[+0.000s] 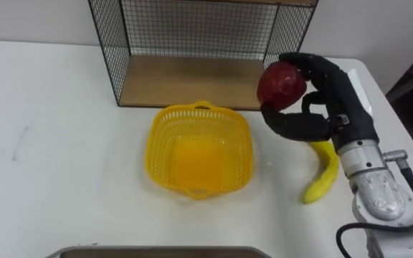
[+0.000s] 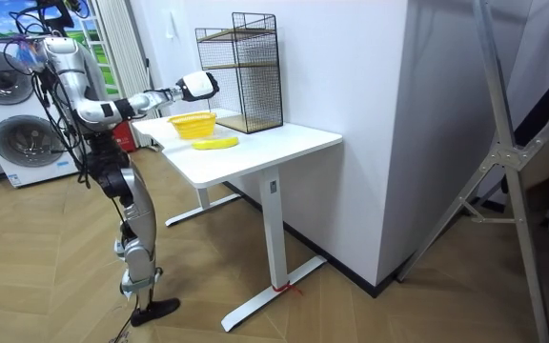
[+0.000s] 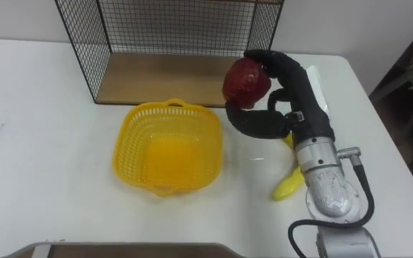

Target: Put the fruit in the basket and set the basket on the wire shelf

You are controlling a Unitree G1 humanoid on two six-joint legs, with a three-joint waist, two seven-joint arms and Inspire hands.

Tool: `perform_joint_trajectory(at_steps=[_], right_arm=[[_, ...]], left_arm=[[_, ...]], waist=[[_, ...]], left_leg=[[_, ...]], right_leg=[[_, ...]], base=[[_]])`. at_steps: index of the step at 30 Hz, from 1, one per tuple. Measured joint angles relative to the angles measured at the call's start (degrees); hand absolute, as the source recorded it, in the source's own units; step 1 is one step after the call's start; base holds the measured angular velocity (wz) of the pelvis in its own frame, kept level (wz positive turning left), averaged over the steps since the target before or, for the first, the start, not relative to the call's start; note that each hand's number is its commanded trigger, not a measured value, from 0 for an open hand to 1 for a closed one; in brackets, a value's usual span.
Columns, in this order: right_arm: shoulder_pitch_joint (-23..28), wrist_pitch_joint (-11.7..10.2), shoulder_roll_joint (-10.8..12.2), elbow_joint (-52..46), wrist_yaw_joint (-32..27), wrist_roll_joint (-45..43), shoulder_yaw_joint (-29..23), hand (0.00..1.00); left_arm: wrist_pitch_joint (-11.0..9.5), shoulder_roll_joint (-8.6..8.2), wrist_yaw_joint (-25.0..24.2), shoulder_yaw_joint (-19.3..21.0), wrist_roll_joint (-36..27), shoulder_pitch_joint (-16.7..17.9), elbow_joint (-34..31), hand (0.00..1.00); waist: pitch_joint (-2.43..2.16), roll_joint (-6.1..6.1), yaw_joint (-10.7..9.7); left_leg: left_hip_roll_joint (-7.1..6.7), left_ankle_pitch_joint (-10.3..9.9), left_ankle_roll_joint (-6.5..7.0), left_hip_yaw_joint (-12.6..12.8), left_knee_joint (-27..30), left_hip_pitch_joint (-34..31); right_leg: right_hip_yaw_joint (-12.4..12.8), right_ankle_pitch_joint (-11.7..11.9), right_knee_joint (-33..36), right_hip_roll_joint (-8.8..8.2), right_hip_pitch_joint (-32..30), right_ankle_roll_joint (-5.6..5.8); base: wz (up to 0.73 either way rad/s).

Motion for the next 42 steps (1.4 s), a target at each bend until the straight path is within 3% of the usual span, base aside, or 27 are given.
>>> perform_joint_trajectory(at_steps=[12,13,14,15,21,42], right_arm=[[0.0,0.5,-0.5,0.9,7.4,-5.8,6.7,1.0],[0.0,0.6,-0.5,1.0,7.5,-5.8,6.8,0.78],[0.0,0.7,-0.4,1.5,7.9,-6.0,6.9,0.22],[0.0,0.8,-0.5,2.2,8.1,-6.2,7.1,0.0],[0.2,1.6,-0.5,3.2,9.2,-6.7,8.5,0.0],[1.7,1.8,-0.4,5.7,9.8,-11.2,8.7,0.0]], left_arm=[[0.2,0.28,-2.5,-1.1,0.2,-1.1,0.0,0.0],[0.3,0.3,-2.8,-1.0,0.2,-1.1,0.0,0.0],[0.3,0.35,-3.3,-1.0,0.2,-1.1,0.0,0.0],[0.4,0.44,-3.4,-1.0,0.4,-1.1,0.0,0.0],[0.9,0.57,-3.5,-1.1,0.4,-1.2,-0.1,0.0],[1.3,0.88,-4.4,-1.6,0.5,-0.8,-2.4,0.0]], waist=[[0.32,0.04,2.1],[0.3,0.0,2.2],[0.25,-0.13,2.2],[0.24,-0.32,2.2],[0.17,-0.81,2.2],[0.25,-0.63,2.2]], left_leg=[[0.0,0.0,0.0,-0.8,-0.3,-0.1],[0.0,0.0,0.0,-0.8,-0.3,-0.1],[-0.02,0.0,0.0,-0.9,-0.3,0.0],[-0.02,0.0,0.0,-1.0,-0.3,0.0],[-0.03,0.0,0.0,-1.1,0.0,0.0],[-0.04,0.0,-0.01,-1.7,-0.1,-0.2]], right_leg=[[-0.8,0.1,0.0,-0.05,0.4,-0.08],[-0.8,0.1,0.0,-0.05,0.4,-0.08],[-0.9,0.1,0.0,-0.05,0.5,-0.08],[-1.0,0.1,0.0,-0.05,0.5,-0.08],[-1.1,0.1,-0.1,-0.05,0.7,-0.08],[-1.5,0.1,-0.2,0.0,0.9,-0.08]], base=[[0.03],[0.0],[0.03],[0.04],[0.01],[0.01]])
